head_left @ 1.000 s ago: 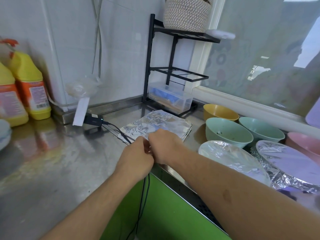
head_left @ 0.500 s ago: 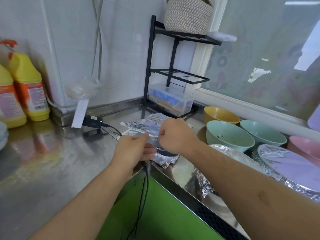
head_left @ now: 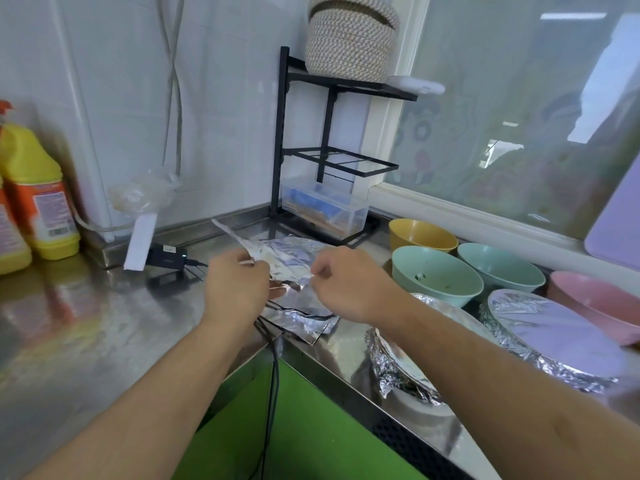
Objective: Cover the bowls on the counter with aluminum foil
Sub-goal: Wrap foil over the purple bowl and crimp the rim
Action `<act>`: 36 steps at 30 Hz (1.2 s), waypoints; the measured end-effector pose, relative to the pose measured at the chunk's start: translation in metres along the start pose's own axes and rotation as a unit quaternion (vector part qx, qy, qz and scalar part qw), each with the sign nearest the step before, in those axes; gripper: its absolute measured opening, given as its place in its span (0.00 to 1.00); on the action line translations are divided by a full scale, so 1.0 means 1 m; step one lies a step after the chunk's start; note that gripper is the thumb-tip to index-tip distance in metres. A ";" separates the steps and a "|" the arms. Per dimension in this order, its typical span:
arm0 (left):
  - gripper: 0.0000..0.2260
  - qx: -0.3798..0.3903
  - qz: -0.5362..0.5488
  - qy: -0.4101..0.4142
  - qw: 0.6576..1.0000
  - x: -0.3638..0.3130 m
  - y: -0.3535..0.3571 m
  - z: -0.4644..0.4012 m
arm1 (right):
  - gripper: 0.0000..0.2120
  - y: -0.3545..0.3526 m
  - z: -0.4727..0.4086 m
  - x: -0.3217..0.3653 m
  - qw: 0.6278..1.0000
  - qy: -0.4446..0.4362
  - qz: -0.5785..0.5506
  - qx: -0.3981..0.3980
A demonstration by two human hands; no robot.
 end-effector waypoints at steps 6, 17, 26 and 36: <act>0.06 0.027 0.074 0.075 0.994 -0.043 0.010 0.035 | 0.13 -0.053 0.037 -0.011 0.986 0.066 -0.098 -0.115; 0.04 0.211 0.150 0.045 0.965 -0.057 0.063 0.123 | 0.12 -0.111 0.119 -0.055 0.673 0.177 -0.628 -0.350; 0.07 0.399 0.012 -0.051 0.915 -0.005 0.155 0.227 | 0.09 -0.162 0.266 -0.099 0.656 0.187 -0.492 -0.540; 0.11 0.418 -0.091 -0.027 0.904 0.056 0.236 0.313 | 0.12 -0.189 0.462 -0.148 0.621 0.220 -0.408 -0.632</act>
Point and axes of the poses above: each hand's wrist, its own z-axis away from the middle knuckle, its own y-axis out of the palm, x = y × z, the point moved 7 cm from there along -z, towards the middle knuckle, and after that the axes turned 14 degrees about -y, right-handed, at the moved point
